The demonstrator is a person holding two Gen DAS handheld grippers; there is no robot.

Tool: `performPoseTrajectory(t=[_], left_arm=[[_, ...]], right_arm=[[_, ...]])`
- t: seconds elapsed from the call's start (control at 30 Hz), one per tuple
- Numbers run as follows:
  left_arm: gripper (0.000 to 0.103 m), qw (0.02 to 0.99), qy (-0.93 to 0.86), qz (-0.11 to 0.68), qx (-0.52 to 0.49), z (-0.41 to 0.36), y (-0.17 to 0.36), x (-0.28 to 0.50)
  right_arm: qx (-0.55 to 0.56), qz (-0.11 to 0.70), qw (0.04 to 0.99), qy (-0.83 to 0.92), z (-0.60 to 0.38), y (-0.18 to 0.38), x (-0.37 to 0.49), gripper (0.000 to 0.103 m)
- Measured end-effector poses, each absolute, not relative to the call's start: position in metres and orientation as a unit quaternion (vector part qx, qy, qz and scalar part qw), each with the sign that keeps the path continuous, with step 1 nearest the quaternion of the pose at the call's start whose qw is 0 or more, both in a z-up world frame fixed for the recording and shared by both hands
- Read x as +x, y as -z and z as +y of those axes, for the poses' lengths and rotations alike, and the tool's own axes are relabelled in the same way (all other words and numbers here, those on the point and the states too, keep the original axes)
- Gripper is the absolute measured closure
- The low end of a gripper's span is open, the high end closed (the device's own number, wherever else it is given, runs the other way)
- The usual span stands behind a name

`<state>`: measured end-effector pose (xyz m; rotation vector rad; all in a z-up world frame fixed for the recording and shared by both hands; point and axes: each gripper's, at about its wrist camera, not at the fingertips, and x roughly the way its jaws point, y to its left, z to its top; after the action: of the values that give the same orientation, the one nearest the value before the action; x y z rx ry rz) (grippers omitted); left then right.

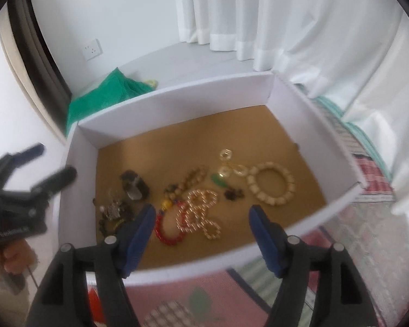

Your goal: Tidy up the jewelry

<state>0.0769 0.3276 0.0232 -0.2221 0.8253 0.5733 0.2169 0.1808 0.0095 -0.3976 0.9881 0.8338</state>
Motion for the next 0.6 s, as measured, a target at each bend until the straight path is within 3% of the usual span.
performPoseTrajectory(t=[0.1, 0.6], left_arm=[[0.001, 0.871, -0.286, 0.382, -0.120, 0.316, -0.033, 0.068], [0.001, 0.828, -0.310, 0.445, -0.138, 0.292, -0.037, 0.058]], right_arm=[[-0.183, 0.457, 0.780, -0.387, 0.169, -0.020, 0.211, 0.026], [-0.189, 0.443, 0.786, -0.387, 0.154, -0.044, 0.184, 0.026]])
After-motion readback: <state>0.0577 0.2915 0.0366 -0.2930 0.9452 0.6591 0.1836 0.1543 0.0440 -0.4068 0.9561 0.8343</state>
